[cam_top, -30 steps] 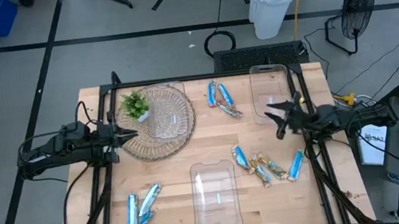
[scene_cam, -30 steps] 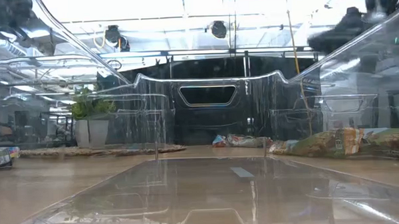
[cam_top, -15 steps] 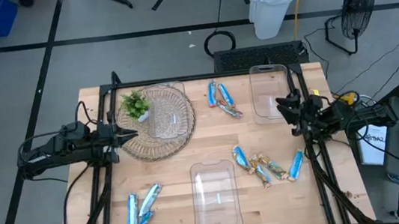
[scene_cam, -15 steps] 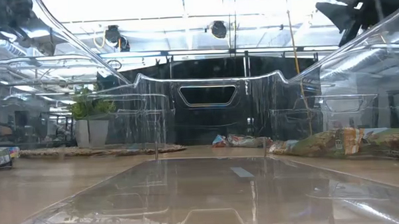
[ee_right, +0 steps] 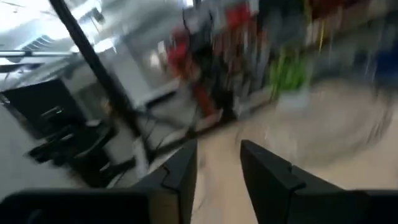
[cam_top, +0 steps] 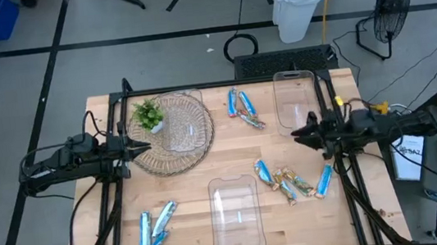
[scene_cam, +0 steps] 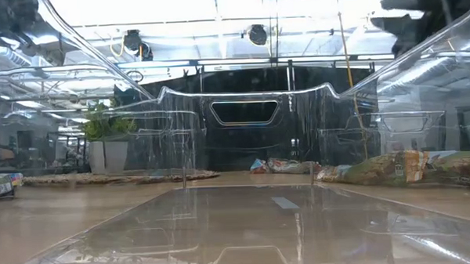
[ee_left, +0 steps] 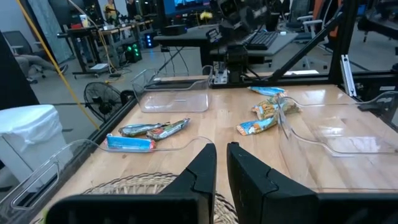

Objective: Pick and place Granola Bars by type
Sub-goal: Put the yellow granola bar into the bottom transparent bin

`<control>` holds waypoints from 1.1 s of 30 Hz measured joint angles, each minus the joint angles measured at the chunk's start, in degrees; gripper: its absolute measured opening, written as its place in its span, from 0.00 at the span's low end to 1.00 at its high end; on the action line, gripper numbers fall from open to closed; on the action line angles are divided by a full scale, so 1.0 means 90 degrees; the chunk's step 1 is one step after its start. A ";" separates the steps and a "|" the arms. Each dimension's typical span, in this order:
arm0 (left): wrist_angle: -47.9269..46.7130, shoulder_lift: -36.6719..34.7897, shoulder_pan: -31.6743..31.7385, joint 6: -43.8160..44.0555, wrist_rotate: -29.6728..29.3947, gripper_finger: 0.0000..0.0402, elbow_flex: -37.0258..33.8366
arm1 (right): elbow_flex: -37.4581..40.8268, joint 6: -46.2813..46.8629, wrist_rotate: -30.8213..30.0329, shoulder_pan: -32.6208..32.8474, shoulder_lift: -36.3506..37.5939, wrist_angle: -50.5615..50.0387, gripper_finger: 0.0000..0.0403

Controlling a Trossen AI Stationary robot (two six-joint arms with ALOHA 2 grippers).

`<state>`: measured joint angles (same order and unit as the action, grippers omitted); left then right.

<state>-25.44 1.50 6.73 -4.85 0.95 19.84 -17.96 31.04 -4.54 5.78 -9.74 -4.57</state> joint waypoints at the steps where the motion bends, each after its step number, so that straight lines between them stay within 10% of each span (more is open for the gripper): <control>1: 0.0004 -0.0002 0.0002 0.0001 0.0000 0.12 0.0000 | -0.0322 0.0429 0.0013 0.0093 -0.0282 -0.0604 0.25; 8: 0.0002 -0.0002 -0.0001 -0.0002 -0.0001 0.12 0.0000 | -0.2120 0.3636 0.0778 0.0930 -0.2783 -0.3772 0.17; 17: 0.0003 -0.0002 0.0001 -0.0002 0.0002 0.12 0.0000 | -0.2350 0.6938 0.1649 0.2469 -0.5262 -0.4555 0.05; 26: 0.0003 -0.0002 0.0000 -0.0001 0.0002 0.12 0.0000 | -0.2348 0.8599 0.1966 0.3243 -0.6085 -0.5228 0.03; 33: 0.0003 -0.0002 0.0000 -0.0002 0.0000 0.12 0.0000 | -0.2243 0.8702 0.1861 0.3325 -0.6123 -0.5267 0.23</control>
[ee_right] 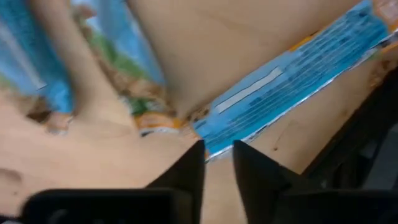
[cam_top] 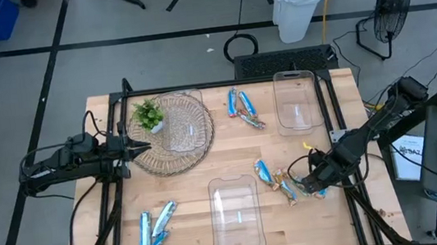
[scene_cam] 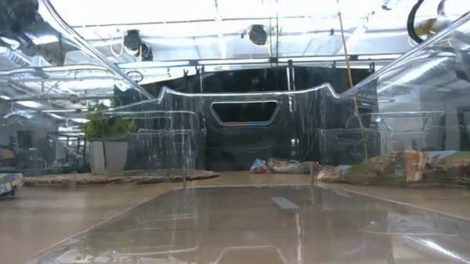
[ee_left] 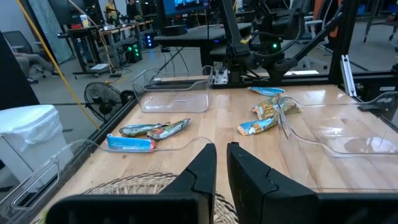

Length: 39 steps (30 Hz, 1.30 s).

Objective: Pick and place Granola Bars by type
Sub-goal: Put the yellow granola bar into the bottom transparent bin

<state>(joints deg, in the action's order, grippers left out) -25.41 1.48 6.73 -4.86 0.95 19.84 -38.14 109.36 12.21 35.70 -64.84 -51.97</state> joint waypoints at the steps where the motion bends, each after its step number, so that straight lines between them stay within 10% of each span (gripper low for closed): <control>1: 0.0000 0.0000 -0.0001 0.0000 0.0000 0.12 0.0000 | 0.0066 0.0048 -0.0002 0.0000 0.0000 0.0009 0.28; 7: 0.0000 0.0000 0.0000 0.0000 0.0000 0.12 0.0000 | 0.0620 0.0790 0.0158 0.0002 0.0000 0.0146 0.52; 13: 0.0000 0.0000 0.0000 0.0000 -0.0002 0.12 0.0000 | 0.1216 0.1179 -0.0242 0.0005 0.0018 0.1019 0.56; 28: 0.0000 0.0000 -0.0001 0.0002 -0.0003 0.12 0.0000 | 0.1421 0.0929 -0.0177 0.0006 0.0700 0.1016 0.25; 39: -0.0002 0.0002 0.0001 0.0002 -0.0002 0.12 0.0000 | 0.1422 -0.0077 -0.1775 0.0000 0.1447 0.2315 0.03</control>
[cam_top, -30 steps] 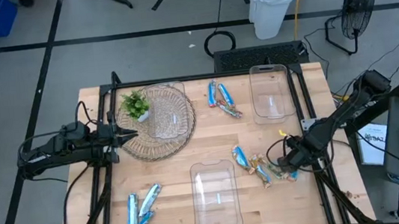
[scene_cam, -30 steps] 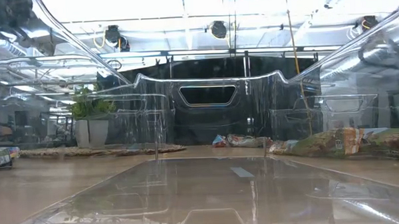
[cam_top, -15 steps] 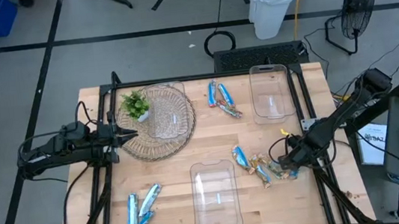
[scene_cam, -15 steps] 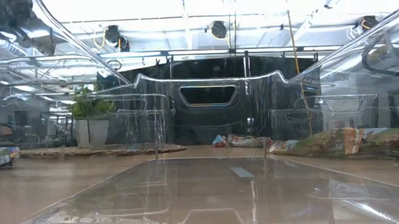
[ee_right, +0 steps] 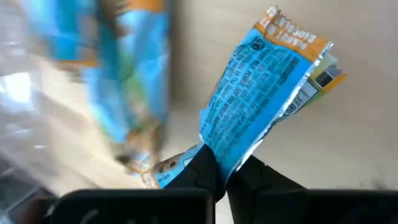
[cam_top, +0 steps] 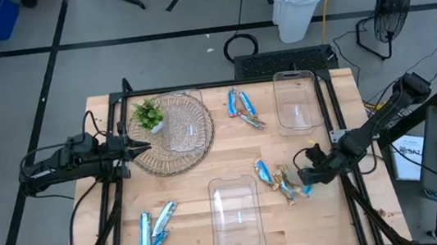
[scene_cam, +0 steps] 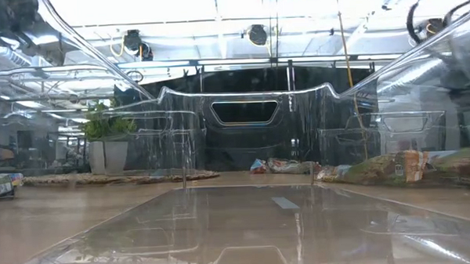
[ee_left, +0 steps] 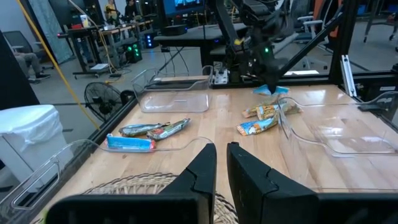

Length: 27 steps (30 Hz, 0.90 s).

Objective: Pick and place Granola Bars by type
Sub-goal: Put the yellow granola bar into the bottom transparent bin

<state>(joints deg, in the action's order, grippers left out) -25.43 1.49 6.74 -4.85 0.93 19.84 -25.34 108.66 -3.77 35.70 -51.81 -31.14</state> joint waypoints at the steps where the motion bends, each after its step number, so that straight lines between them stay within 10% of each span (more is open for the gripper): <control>1: -0.0001 -0.0002 -0.0002 -0.0002 0.0000 0.12 0.0000 | 0.0000 -0.0120 -0.0172 0.0000 0.0060 0.0068 0.02; 16: 0.0002 -0.0002 -0.0001 0.0052 0.0000 0.12 0.0000 | -0.0010 -0.2660 -0.2609 0.0000 0.0697 0.0939 0.01; 27: 0.0000 0.0000 -0.0001 0.0052 0.0000 0.12 0.0000 | -0.0017 -0.8562 -0.3925 0.0002 0.0140 0.4666 0.01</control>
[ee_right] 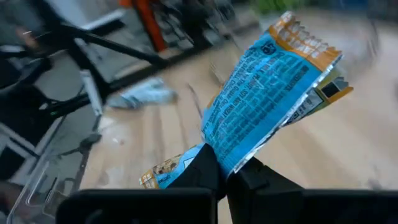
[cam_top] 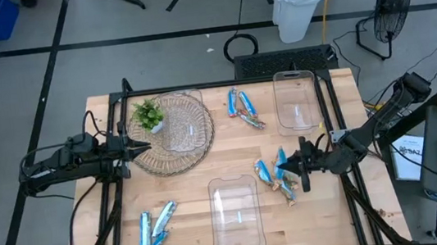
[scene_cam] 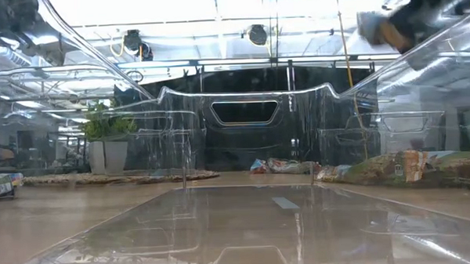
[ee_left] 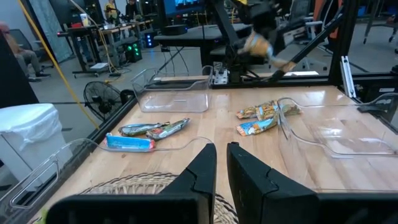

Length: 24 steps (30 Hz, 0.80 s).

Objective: Pick and place Granola Bars by type
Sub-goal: Put the yellow granola bar into the bottom transparent bin

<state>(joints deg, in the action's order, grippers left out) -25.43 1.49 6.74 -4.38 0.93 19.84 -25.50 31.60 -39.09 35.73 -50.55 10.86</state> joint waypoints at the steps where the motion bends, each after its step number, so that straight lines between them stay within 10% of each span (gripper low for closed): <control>1: 0.0002 0.0001 -0.0002 0.0000 0.0000 0.12 0.0000 | 0.0000 -0.0496 0.0000 0.0000 -0.0078 0.0358 0.01; 7: 0.0002 -0.0002 -0.0001 0.0000 0.0000 0.12 0.0000 | 0.0000 -0.2208 0.0001 -0.0001 -0.0386 0.1313 0.01; 24: 0.0002 0.0000 -0.0001 0.0000 0.0000 0.12 0.0000 | 0.0000 -0.2086 0.0010 -0.0044 -0.0385 0.1292 0.01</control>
<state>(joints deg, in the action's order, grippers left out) -25.41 1.49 6.73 -4.38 0.93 19.84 -25.50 12.82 -39.00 35.33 -54.02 22.48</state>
